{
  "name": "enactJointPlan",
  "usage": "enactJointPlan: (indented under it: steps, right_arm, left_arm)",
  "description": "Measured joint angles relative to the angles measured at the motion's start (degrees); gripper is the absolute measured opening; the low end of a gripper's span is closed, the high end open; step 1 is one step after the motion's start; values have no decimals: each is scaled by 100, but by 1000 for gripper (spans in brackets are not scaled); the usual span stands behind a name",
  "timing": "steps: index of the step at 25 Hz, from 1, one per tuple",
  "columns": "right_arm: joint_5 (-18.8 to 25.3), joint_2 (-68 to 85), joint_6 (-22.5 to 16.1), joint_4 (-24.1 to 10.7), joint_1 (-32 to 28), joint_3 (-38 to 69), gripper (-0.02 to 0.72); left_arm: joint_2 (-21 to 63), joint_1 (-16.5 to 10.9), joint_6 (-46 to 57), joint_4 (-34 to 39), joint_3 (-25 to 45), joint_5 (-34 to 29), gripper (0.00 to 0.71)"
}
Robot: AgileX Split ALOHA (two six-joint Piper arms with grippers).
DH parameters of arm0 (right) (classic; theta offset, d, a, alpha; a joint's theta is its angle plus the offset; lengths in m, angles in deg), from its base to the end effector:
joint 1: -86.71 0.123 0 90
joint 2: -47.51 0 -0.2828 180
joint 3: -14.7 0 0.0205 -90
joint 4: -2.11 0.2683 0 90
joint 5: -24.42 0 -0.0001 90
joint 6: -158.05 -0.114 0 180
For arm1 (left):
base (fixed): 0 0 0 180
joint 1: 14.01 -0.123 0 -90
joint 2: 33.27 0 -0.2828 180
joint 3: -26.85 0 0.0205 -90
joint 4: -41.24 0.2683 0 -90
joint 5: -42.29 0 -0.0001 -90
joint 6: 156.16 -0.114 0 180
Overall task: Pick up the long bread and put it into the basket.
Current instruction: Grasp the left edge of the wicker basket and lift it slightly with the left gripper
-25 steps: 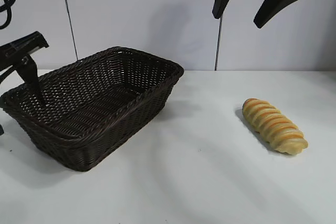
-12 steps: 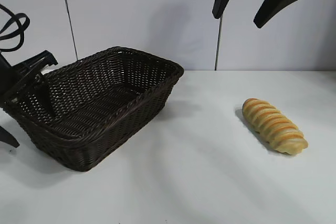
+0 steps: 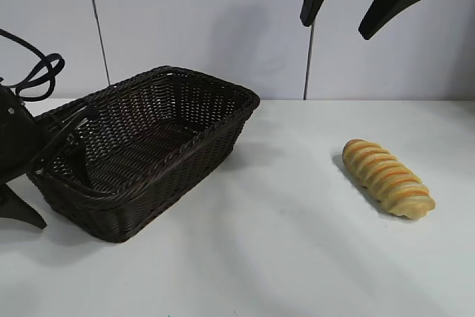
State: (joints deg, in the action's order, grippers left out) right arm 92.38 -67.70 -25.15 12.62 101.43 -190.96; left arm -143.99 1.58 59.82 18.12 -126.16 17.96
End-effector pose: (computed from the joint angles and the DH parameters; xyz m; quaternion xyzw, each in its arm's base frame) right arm 0.4130 0.1284 0.2979 -0.0810 0.9735 0.1191 0.1778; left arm 0.3164 -0.1075 0.0969 -0.3361 0.9228 -0.1656 0.0898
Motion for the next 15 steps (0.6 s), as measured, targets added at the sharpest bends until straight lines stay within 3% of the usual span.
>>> enactJointPlan:
  steps: [3, 15]
  right_arm:
    - [0, 0, 0, 0, 0, 0, 557]
    - [0, 0, 0, 0, 0, 0, 557]
  left_arm:
    - [0, 0, 83, -90, 0, 53, 100]
    - [49, 6, 38, -60, -7, -232, 99]
